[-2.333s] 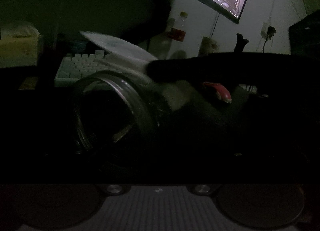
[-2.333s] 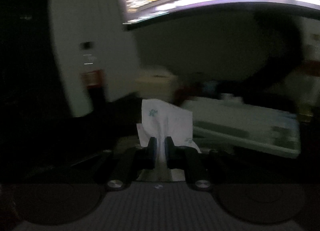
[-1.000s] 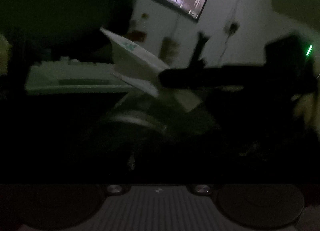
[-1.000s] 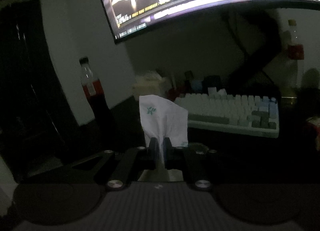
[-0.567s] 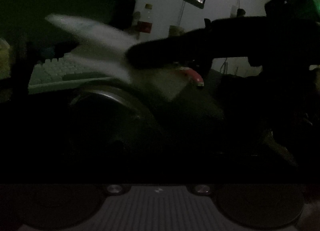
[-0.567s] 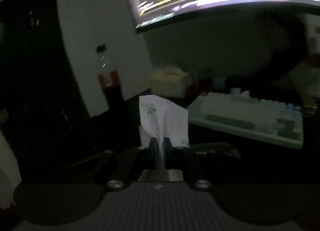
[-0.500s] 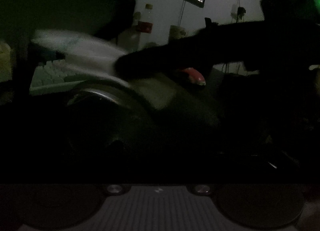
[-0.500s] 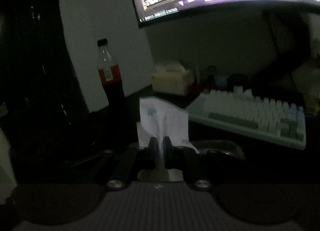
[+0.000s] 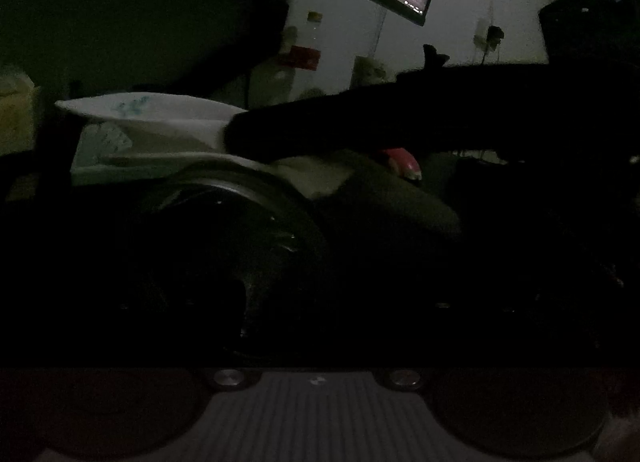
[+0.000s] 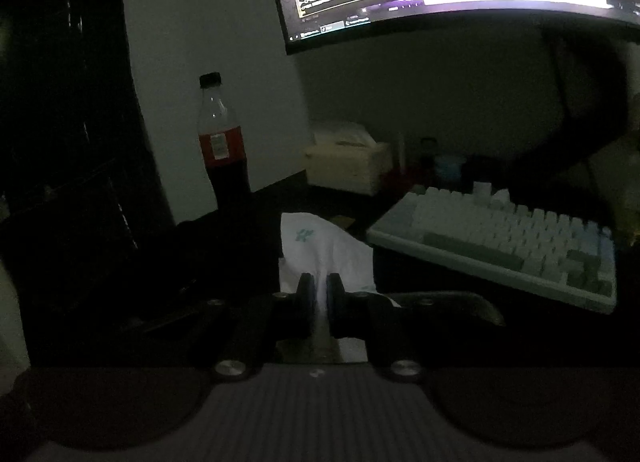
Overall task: Clean container
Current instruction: 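Press the tissue back onto the jar rim with the right gripper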
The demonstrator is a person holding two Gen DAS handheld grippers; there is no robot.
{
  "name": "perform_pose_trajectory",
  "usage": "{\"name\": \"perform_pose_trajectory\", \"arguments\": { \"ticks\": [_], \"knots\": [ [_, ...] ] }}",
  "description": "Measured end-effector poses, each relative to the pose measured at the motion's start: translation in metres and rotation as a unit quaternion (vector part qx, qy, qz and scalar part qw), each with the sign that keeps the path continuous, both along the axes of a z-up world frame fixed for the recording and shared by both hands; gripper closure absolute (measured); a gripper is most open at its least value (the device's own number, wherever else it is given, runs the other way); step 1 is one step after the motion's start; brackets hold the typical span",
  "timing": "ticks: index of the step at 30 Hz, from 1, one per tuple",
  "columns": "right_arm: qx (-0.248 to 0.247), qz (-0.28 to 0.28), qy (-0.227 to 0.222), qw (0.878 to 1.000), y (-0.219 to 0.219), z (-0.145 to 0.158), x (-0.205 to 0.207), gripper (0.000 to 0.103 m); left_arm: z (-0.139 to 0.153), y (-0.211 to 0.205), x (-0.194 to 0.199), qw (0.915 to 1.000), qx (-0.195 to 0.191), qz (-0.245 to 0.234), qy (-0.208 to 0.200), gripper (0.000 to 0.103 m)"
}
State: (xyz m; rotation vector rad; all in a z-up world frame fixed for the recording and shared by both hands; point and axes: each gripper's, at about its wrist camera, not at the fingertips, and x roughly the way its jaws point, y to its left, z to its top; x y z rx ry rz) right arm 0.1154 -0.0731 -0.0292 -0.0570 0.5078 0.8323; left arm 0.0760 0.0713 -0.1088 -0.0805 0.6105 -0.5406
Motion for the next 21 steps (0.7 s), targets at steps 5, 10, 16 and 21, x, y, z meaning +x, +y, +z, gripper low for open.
{"name": "perform_pose_trajectory", "arguments": {
  "ticks": [5, 10, 16, 21],
  "knots": [
    [-0.022, -0.123, 0.008, 0.992, -0.026, -0.008, 0.04, 0.094, 0.0, 0.003, 0.003, 1.0, 0.0, 0.004, 0.002, 0.026],
    [-0.003, -0.073, 0.002, 0.997, -0.017, -0.006, 0.024, 0.093, -0.001, 0.01, 0.009, 0.9999, -0.012, 0.004, 0.005, 0.022],
    [-0.001, -0.024, 0.01, 1.0, -0.011, -0.002, 0.018, 0.093, 0.0, 0.023, 0.007, 0.9973, -0.066, 0.005, 0.03, 0.015],
    [0.0, -0.083, 0.023, 0.996, -0.028, -0.008, 0.042, 0.093, 0.0, 0.034, 0.01, 0.9949, -0.092, 0.032, 0.026, 0.015]
  ]
}}
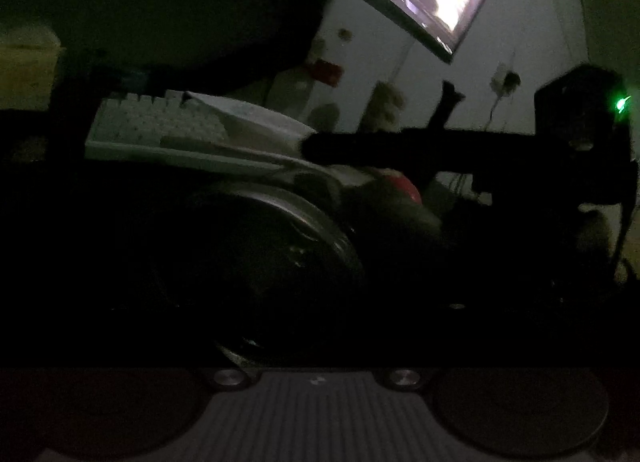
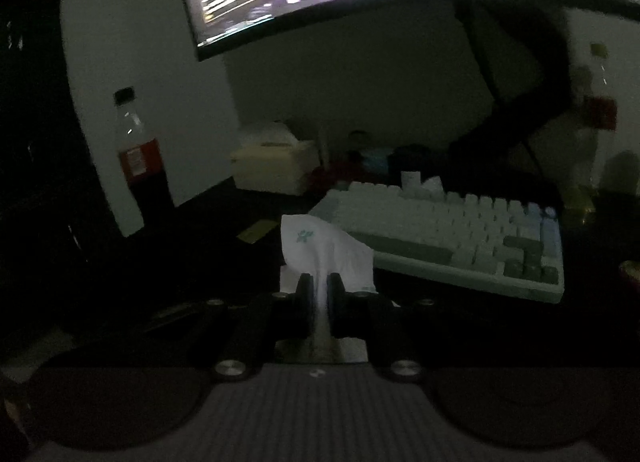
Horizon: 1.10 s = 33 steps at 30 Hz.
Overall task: Clean container
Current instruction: 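Press the tissue back onto the jar rim with the right gripper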
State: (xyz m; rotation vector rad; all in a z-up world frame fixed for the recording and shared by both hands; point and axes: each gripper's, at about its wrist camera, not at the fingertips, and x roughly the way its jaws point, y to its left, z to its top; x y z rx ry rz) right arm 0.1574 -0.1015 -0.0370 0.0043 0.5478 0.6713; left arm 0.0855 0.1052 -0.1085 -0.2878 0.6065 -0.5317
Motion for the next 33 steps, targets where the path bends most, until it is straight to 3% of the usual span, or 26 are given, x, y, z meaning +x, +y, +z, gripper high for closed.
{"name": "perform_pose_trajectory", "arguments": {
  "ticks": [6, 10, 16, 22, 24, 27, 29, 33],
  "knots": [
    [-0.012, -0.006, -0.001, 1.0, 0.004, -0.001, 0.008, 0.093, 0.002, 0.004, 0.002, 0.9968, 0.024, 0.076, -0.001, 0.016],
    [-0.013, 0.005, -0.01, 1.0, 0.019, -0.001, 0.004, 0.093, 0.003, -0.005, 0.001, 0.9965, 0.054, 0.064, -0.006, 0.016],
    [-0.004, 0.046, -0.015, 0.999, 0.032, -0.001, -0.008, 0.092, 0.003, -0.014, 0.0, 0.9971, 0.06, 0.046, -0.009, 0.012],
    [-0.016, -0.044, -0.006, 0.999, 0.002, -0.007, 0.006, 0.092, 0.002, -0.017, -0.003, 0.9974, 0.058, 0.041, -0.009, 0.012],
    [-0.026, -0.05, -0.016, 0.998, 0.005, -0.005, -0.002, 0.092, 0.004, -0.018, -0.004, 0.9983, 0.045, 0.039, 0.001, 0.012],
    [-0.049, 0.01, -0.056, 0.997, 0.022, -0.001, -0.03, 0.091, 0.01, -0.022, -0.01, 0.9994, 0.011, 0.016, 0.03, 0.02],
    [-0.019, 0.055, -0.04, 0.997, 0.023, 0.002, -0.04, 0.091, 0.015, -0.033, -0.019, 0.9995, 0.027, 0.001, 0.019, 0.022],
    [-0.008, 0.056, -0.014, 0.998, 0.011, 0.002, -0.039, 0.093, 0.027, -0.056, -0.041, 0.9979, 0.051, -0.039, -0.012, 0.034]
  ]
}}
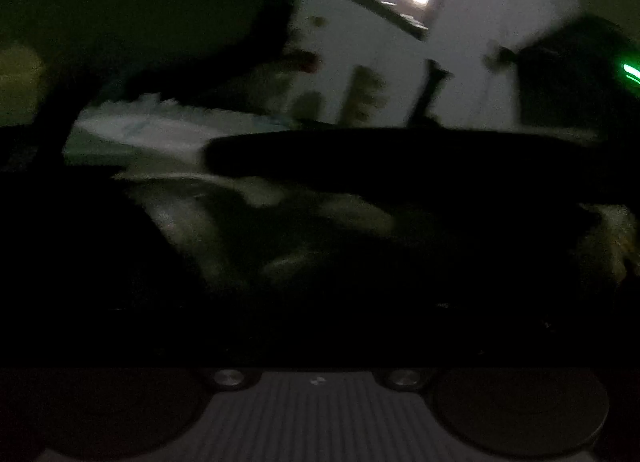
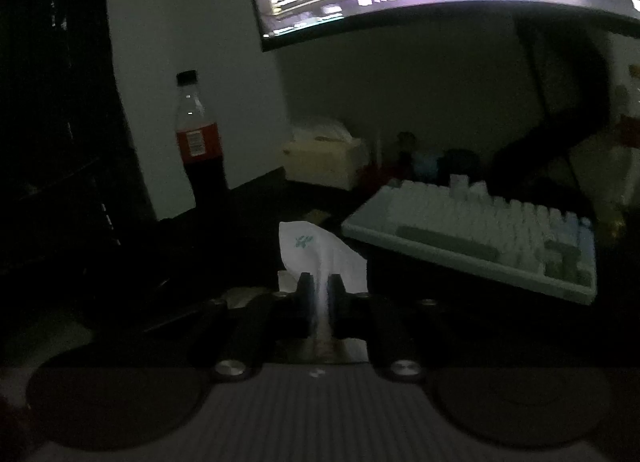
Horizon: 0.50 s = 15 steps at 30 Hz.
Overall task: Clean container
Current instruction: 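Press the tissue back onto the jar rim with the right gripper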
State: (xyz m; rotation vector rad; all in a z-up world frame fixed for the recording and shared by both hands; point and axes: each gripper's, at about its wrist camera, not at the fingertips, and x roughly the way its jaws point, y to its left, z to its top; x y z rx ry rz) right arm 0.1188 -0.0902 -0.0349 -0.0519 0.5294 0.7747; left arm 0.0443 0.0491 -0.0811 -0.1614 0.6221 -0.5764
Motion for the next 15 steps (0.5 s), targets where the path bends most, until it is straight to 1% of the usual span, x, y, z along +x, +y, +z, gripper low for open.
{"name": "perform_pose_trajectory", "arguments": {
  "ticks": [3, 4, 6, 7, 9, 12, 15],
  "knots": [
    [0.008, -0.015, 0.016, 1.0, -0.014, -0.003, 0.008, 0.093, 0.013, -0.011, -0.02, 0.9987, 0.008, -0.03, -0.039, 0.033],
    [0.012, -0.02, 0.018, 1.0, -0.018, -0.004, 0.01, 0.093, 0.014, -0.014, -0.023, 0.9984, 0.012, -0.034, -0.044, 0.033],
    [0.016, -0.03, 0.021, 0.999, -0.026, -0.005, 0.013, 0.093, 0.013, -0.019, -0.024, 0.9976, 0.028, -0.029, -0.056, 0.029],
    [0.017, -0.035, 0.021, 0.999, -0.03, -0.005, 0.014, 0.093, 0.011, -0.022, -0.023, 0.9973, 0.039, -0.023, -0.058, 0.029],
    [0.024, -0.04, 0.023, 0.999, -0.035, -0.006, 0.015, 0.093, 0.001, -0.025, -0.014, 0.9976, 0.056, -0.007, -0.041, 0.029],
    [0.036, -0.048, 0.024, 0.998, -0.044, -0.006, 0.01, 0.093, -0.016, -0.023, 0.003, 0.9976, 0.066, 0.012, -0.015, 0.03],
    [0.046, -0.054, 0.021, 0.997, -0.05, -0.004, 0.003, 0.093, -0.023, -0.019, 0.01, 0.9976, 0.062, 0.026, -0.017, 0.03]
  ]
}}
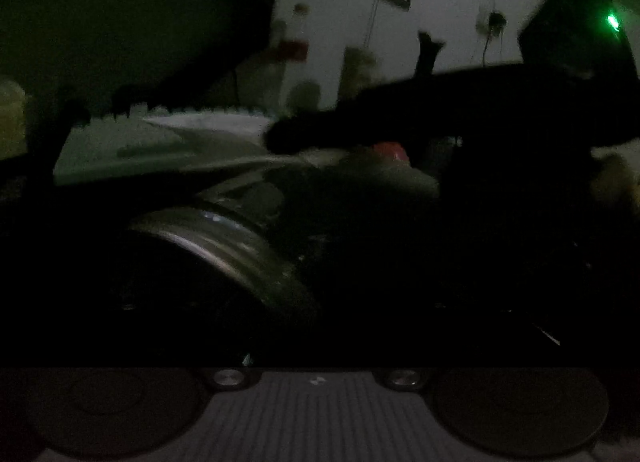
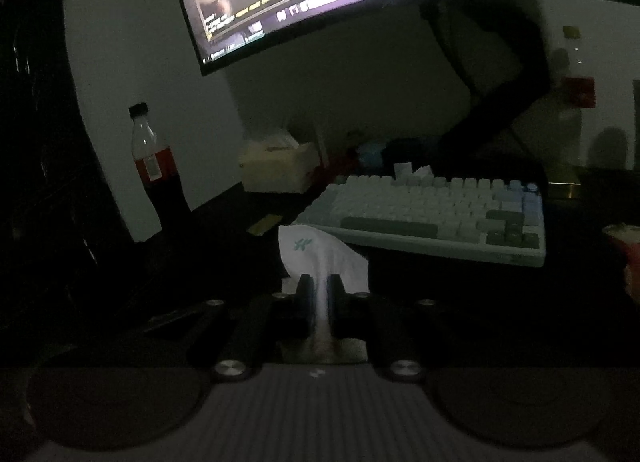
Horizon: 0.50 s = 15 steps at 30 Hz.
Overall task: Clean container
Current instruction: 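Press the tissue back onto the jar rim with the right gripper, then wipe the tissue along the jar rim with the right gripper while the left holds the jar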
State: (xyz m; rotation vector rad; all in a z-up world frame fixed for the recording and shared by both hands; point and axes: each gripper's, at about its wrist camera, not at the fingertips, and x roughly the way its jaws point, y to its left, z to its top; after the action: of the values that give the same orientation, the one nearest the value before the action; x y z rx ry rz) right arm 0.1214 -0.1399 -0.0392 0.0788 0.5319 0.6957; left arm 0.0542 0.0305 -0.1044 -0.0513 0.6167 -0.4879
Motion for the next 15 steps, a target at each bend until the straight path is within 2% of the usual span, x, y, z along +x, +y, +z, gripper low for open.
{"name": "perform_pose_trajectory", "arguments": {
  "ticks": [4, 8, 10, 15],
  "knots": [
    [0.01, -0.002, -0.012, 1.0, -0.005, 0.009, -0.011, 0.093, -0.001, 0.006, 0.005, 0.9999, 0.002, 0.013, 0.001, 0.03],
    [0.017, -0.006, -0.036, 0.999, -0.004, 0.02, -0.024, 0.093, -0.003, 0.014, 0.007, 0.9997, -0.006, 0.021, -0.009, 0.021],
    [0.02, -0.001, -0.043, 0.999, 0.0, 0.023, -0.027, 0.093, -0.004, 0.017, 0.009, 0.9996, -0.012, 0.024, -0.011, 0.021],
    [0.006, 0.03, -0.027, 0.999, 0.024, 0.014, -0.024, 0.093, -0.002, 0.022, 0.014, 0.9992, -0.029, 0.029, -0.005, 0.021]
  ]
}}
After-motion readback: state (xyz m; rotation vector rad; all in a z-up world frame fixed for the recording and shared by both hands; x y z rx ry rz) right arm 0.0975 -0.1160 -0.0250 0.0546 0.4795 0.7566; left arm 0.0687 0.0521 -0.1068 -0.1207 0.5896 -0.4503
